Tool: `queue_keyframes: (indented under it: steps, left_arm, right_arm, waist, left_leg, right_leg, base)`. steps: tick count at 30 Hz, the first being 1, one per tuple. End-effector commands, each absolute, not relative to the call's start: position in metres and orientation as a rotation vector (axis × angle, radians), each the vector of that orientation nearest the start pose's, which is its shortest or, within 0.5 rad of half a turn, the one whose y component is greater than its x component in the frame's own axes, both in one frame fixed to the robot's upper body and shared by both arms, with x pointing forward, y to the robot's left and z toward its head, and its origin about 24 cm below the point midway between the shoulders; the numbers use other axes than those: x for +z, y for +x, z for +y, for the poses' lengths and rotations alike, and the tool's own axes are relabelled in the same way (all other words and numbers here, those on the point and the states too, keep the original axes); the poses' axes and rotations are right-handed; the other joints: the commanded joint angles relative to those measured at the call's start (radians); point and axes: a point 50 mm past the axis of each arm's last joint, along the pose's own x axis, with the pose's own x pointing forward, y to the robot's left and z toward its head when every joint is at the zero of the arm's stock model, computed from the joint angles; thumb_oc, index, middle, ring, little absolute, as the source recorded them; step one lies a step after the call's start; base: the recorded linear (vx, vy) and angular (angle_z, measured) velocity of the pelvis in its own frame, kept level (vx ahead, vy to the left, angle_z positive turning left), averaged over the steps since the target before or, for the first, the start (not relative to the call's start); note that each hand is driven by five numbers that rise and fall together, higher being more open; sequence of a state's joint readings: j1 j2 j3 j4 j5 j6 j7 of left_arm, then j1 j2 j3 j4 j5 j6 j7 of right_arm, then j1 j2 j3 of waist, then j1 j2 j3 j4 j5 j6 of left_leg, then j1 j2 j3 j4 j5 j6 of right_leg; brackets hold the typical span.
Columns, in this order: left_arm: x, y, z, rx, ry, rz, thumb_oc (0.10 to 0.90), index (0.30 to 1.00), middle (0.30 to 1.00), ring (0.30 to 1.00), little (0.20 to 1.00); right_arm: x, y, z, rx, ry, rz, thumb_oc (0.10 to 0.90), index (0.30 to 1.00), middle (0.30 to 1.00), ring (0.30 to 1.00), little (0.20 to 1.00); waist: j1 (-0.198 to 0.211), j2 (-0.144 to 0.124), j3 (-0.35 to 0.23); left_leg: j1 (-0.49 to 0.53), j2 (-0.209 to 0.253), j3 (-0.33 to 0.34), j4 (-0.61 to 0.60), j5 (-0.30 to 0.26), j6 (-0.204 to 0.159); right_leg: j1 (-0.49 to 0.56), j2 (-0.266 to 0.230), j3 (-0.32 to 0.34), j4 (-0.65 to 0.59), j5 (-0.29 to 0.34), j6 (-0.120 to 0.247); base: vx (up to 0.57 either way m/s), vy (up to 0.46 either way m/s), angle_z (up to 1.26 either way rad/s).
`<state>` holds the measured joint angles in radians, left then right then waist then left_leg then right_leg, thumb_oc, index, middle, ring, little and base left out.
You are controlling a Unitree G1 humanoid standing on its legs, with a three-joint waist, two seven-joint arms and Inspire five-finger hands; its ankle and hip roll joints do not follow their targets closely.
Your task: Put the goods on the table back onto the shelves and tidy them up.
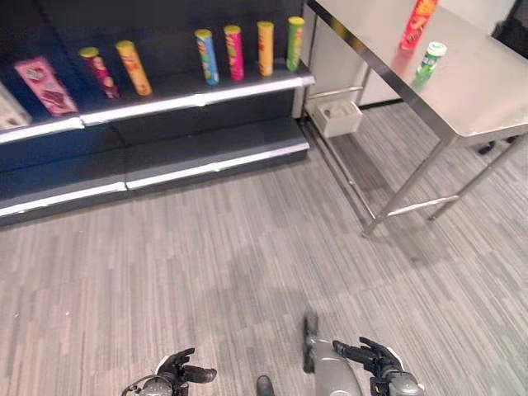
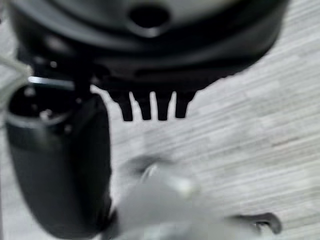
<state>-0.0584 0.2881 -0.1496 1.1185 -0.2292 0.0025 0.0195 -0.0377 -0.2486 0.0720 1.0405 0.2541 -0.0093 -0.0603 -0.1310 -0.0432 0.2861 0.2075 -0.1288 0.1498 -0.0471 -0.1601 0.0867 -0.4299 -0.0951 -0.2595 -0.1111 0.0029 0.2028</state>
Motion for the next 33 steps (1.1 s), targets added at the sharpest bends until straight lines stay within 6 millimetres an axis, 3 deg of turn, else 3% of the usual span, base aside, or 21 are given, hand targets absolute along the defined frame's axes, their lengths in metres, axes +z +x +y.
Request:
queue_keyframes:
  steps: [1,2,3,5,7,9,10,11,13,14,15,17,18,20,22,24,28,33]
  left_arm:
    - [-0.131,0.162,0.239,0.096,0.194,0.932,0.800,0.900,0.900,0.900,0.900]
    - [-0.131,0.161,0.237,0.086,0.190,0.930,0.800,0.900,0.900,0.900,0.900]
    - [-0.131,0.161,0.236,0.084,0.190,0.930,0.800,0.900,0.900,0.900,0.900]
    - [-0.133,0.159,0.229,0.039,0.202,0.933,0.800,0.900,0.900,0.900,0.900]
    - [-0.136,0.155,0.224,0.018,0.192,0.947,0.800,0.900,0.900,0.900,0.900]
    - [-0.137,0.152,0.223,0.010,0.193,0.955,0.800,0.900,0.900,0.900,0.900]
    - [-0.135,0.151,0.226,0.015,0.196,0.944,0.800,0.900,0.900,0.900,0.900]
    - [-0.135,0.152,0.226,0.015,0.197,0.944,0.800,0.900,0.900,0.900,0.900]
    - [-0.136,0.152,0.227,0.040,0.197,0.953,0.800,0.900,0.900,0.900,0.900]
    - [-0.137,0.150,0.226,0.047,0.188,0.958,0.800,0.900,0.900,0.900,0.900]
    - [-0.138,0.148,0.226,0.049,0.190,0.968,0.800,0.900,0.900,0.900,0.900]
    - [-0.141,0.144,0.224,0.044,0.187,0.984,0.800,0.900,0.900,0.900,0.900]
    - [-0.142,0.140,0.224,0.047,0.185,0.995,0.800,0.900,0.900,0.900,0.900]
    - [-0.142,0.143,0.223,0.043,0.192,0.987,0.800,0.900,0.900,0.900,0.900]
    - [-0.142,0.143,0.224,0.044,0.197,0.991,0.800,0.900,0.900,0.900,0.900]
    - [-0.143,0.137,0.228,0.072,0.180,1.006,0.800,0.900,0.900,0.900,0.900]
    - [-0.142,0.137,0.236,0.111,0.182,1.005,0.800,0.900,0.900,0.900,0.900]
    - [-0.136,0.145,0.245,0.167,0.163,0.969,0.800,0.900,0.900,0.900,0.900]
  right_arm:
    - [-0.136,0.121,-0.274,-0.328,-0.165,1.036,0.800,0.900,0.900,0.900,0.900]
    - [-0.136,0.121,-0.275,-0.330,-0.164,1.035,0.800,0.900,0.900,0.900,0.900]
    - [-0.136,0.120,-0.275,-0.331,-0.164,1.035,0.800,0.900,0.900,0.900,0.900]
    - [-0.134,0.117,-0.281,-0.347,-0.159,1.032,0.800,0.900,0.900,0.900,0.900]
    - [-0.132,0.116,-0.287,-0.365,-0.161,1.026,0.800,0.900,0.900,0.900,0.900]
    - [-0.131,0.117,-0.289,-0.371,-0.157,1.017,0.800,0.900,0.900,0.900,0.900]
    - [-0.126,0.126,-0.289,-0.339,-0.184,0.985,0.800,0.900,0.900,0.900,0.900]
    - [-0.127,0.126,-0.289,-0.338,-0.183,0.985,0.800,0.900,0.900,0.900,0.900]
    - [-0.124,0.134,-0.289,-0.337,-0.198,0.975,0.800,0.900,0.900,0.900,0.900]
    - [-0.122,0.139,-0.288,-0.333,-0.202,0.961,0.800,0.900,0.900,0.900,0.900]
    - [-0.122,0.140,-0.288,-0.329,-0.205,0.956,0.800,0.900,0.900,0.900,0.900]
    - [-0.122,0.140,-0.287,-0.313,-0.217,0.959,0.800,0.900,0.900,0.900,0.900]
    - [-0.123,0.139,-0.287,-0.308,-0.223,0.964,0.800,0.900,0.900,0.900,0.900]
    - [-0.122,0.138,-0.292,-0.333,-0.243,0.962,0.800,0.900,0.900,0.900,0.900]
    - [-0.123,0.137,-0.292,-0.340,-0.242,0.970,0.800,0.900,0.900,0.900,0.900]
    - [-0.126,0.130,-0.289,-0.308,-0.254,0.995,0.800,0.900,0.900,0.900,0.900]
    - [-0.130,0.130,-0.283,-0.303,-0.240,1.014,0.800,0.900,0.900,0.900,0.900]
    - [-0.133,0.131,-0.278,-0.282,-0.238,1.035,0.800,0.900,0.900,0.900,0.900]
  waist:
    - [-0.001,0.027,-0.033]
    - [0.003,0.034,-0.042]
    - [0.000,0.026,-0.040]
    - [-0.009,0.042,-0.059]
    - [-0.017,0.068,-0.069]
    - [-0.024,0.082,-0.076]
    - [-0.005,0.065,-0.043]
    - [-0.008,0.061,-0.046]
    - [0.017,0.039,-0.017]
    - [0.049,0.027,-0.004]
    - [0.064,0.025,-0.001]
    - [0.097,0.033,0.001]
    - [0.111,0.046,-0.002]
    - [0.141,0.072,0.000]
    - [0.148,0.068,0.006]
    - [0.158,0.087,-0.015]
    - [0.167,0.062,-0.033]
    - [0.185,0.033,-0.048]
  left_leg:
    - [0.025,0.062,-0.038,-0.040,0.015,-0.095]
    - [0.051,0.069,-0.036,-0.040,-0.012,-0.097]
    - [0.046,0.059,-0.033,-0.040,-0.001,-0.094]
    - [0.077,0.077,-0.029,-0.040,-0.024,-0.095]
    - [0.089,0.104,-0.020,-0.003,-0.011,-0.119]
    - [0.056,0.143,0.009,0.144,0.033,-0.165]
    - [-0.120,0.169,-0.017,0.579,0.191,-0.215]
    - [-0.124,0.164,-0.019,0.577,0.195,-0.214]
    - [-0.243,0.167,-0.033,0.702,0.200,-0.189]
    - [-0.343,0.170,-0.032,0.670,0.151,-0.152]
    - [-0.364,0.160,-0.046,0.580,0.132,-0.135]
    - [-0.388,0.136,-0.096,0.380,0.142,-0.121]
    - [-0.379,0.121,-0.151,0.223,0.206,-0.130]
    - [-0.482,0.110,-0.227,-0.002,0.330,-0.157]
    - [-0.486,0.105,-0.224,-0.019,0.338,-0.162]
    - [-0.433,0.105,-0.288,-0.021,0.366,-0.157]
    - [-0.405,0.112,-0.279,-0.004,0.361,-0.156]
    - [-0.384,0.113,-0.234,-0.008,0.334,-0.128]
  right_leg:
    - [0.177,-0.003,-0.101,0.024,0.184,-0.007]
    - [0.192,0.006,-0.117,0.034,0.198,-0.009]
    - [0.189,-0.006,-0.127,0.033,0.213,-0.015]
    - [0.216,0.015,-0.128,0.025,0.203,-0.033]
    - [0.242,0.035,-0.122,0.037,0.188,-0.055]
    - [0.281,0.049,-0.124,0.040,0.163,-0.078]
    - [0.365,0.078,-0.074,0.037,0.098,-0.146]
    - [0.362,0.074,-0.076,0.037,0.099,-0.146]
    - [0.406,0.073,-0.028,0.031,0.068,-0.167]
    - [0.452,0.068,0.023,0.024,0.046,-0.166]
    - [0.465,0.067,0.051,0.024,0.038,-0.157]
    - [0.493,0.074,0.103,0.024,0.022,-0.147]
    - [0.504,0.094,0.126,0.024,0.012,-0.147]
    - [0.563,0.137,0.190,0.024,-0.034,-0.161]
    - [0.590,0.142,0.214,0.024,-0.049,-0.165]
    - [0.618,0.163,0.281,0.027,-0.079,-0.163]
    - [0.619,0.139,0.331,0.036,-0.090,-0.157]
    - [0.582,0.110,0.373,0.060,-0.083,-0.138]
  base:
    - [0.60,-0.090,0.56]
    - [0.41,-0.062,0.56]
    - [0.30,-0.050,0.09]
    - [0.32,-0.079,-0.42]
    - [0.39,-0.121,-0.35]
    - [0.40,-0.247,0.04]
    - [0.36,-0.288,-0.14]
    - [0.34,-0.280,-0.34]
    - [0.24,-0.065,-0.78]
    - [0.41,0.022,-0.73]
    - [0.44,0.091,-0.48]
    - [0.33,0.113,-1.02]
    - [0.36,0.089,-1.19]
    - [0.47,0.042,-0.80]
    - [0.35,0.057,-0.76]
    - [0.38,0.148,-1.29]
    - [0.17,0.093,-1.19]
    - [0.11,0.078,-0.62]
